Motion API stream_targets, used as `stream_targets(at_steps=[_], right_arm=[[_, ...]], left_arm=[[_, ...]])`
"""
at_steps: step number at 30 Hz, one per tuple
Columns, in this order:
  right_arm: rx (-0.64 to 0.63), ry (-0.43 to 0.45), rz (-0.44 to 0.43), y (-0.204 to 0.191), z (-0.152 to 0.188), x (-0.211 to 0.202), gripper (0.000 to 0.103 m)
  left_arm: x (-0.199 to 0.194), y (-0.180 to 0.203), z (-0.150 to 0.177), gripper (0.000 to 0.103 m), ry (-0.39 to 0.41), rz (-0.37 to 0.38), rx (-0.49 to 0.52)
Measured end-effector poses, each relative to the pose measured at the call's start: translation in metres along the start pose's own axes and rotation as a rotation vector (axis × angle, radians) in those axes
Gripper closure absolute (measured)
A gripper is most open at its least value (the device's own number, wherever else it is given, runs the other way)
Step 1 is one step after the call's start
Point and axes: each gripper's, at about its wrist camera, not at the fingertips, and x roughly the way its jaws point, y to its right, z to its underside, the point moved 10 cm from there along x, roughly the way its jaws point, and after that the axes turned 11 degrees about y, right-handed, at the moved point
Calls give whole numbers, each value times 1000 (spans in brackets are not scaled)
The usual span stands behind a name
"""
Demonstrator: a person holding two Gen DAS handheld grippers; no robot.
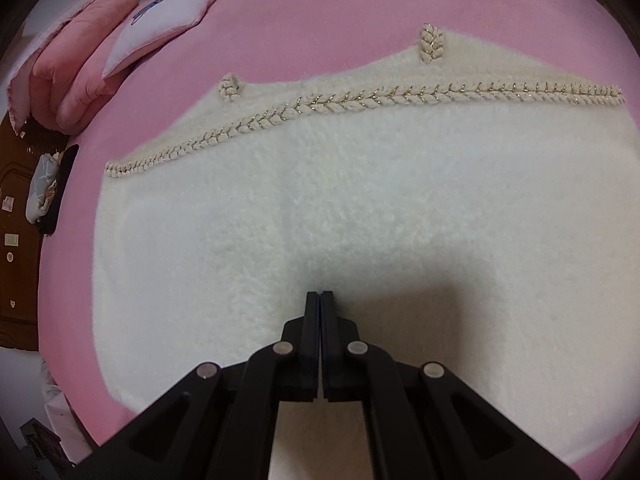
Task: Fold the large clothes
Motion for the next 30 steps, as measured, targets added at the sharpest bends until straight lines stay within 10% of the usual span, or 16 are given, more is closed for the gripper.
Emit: stream_targets(at_steps=[30], right_arm=[[-90, 75, 150, -36, 7, 12, 103]], left_arm=[[95, 62, -56, 14, -93, 182, -90]])
